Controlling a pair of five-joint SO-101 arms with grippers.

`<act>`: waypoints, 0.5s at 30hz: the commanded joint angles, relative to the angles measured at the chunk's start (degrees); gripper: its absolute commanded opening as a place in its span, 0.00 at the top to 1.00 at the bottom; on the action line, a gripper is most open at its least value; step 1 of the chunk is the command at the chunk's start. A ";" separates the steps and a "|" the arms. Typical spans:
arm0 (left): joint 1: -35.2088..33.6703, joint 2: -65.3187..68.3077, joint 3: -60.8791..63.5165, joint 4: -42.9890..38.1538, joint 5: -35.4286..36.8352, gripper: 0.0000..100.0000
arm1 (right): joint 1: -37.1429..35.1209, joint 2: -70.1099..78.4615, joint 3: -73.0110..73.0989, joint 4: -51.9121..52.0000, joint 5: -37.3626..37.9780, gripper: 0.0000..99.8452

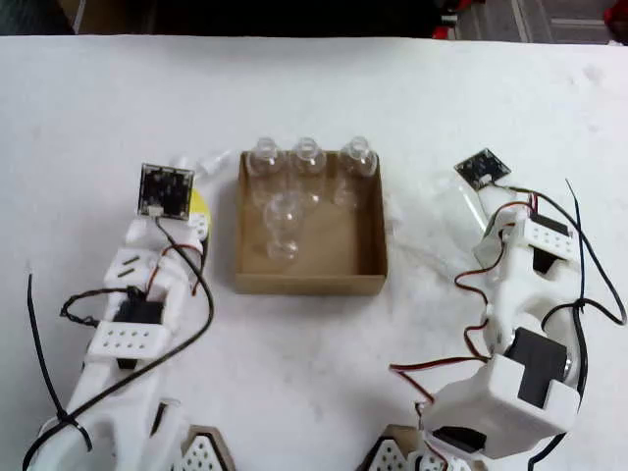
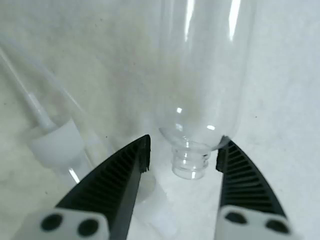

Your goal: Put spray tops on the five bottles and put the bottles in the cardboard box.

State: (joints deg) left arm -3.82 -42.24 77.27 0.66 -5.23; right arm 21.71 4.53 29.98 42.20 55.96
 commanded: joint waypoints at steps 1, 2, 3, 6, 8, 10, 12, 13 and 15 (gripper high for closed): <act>1.01 -1.80 -0.26 -1.23 0.26 0.94 | 0.57 -3.30 -0.53 0.40 0.62 0.86; 1.01 -1.80 -0.26 -1.23 0.26 0.94 | 0.66 -3.30 -0.53 0.40 0.70 0.88; 1.01 -1.80 -0.26 -1.23 0.26 0.94 | 0.66 -3.30 -0.53 0.22 0.70 0.89; 1.01 -1.80 -0.26 -1.23 0.26 0.94 | 0.75 -2.77 -0.62 0.04 0.70 0.92; 1.01 -1.80 -0.26 -1.23 0.26 0.94 | 0.75 -2.77 -0.62 0.04 0.70 0.92; 1.01 -1.80 -0.26 -1.23 0.26 0.94 | 0.75 -2.77 -0.62 0.04 0.62 0.92; 1.01 -1.80 -0.26 -1.23 0.26 0.94 | 0.75 -2.77 -0.62 0.04 0.35 0.91; 1.01 -1.80 -0.26 -1.23 0.26 0.94 | 0.75 -2.77 -0.62 0.04 0.35 0.91; 1.01 -1.80 -0.26 -1.23 0.26 0.94 | 0.75 -2.77 -0.62 0.04 0.35 0.91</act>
State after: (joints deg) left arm -3.82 -42.24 77.27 0.66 -5.23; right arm 21.80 4.18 29.98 42.20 55.96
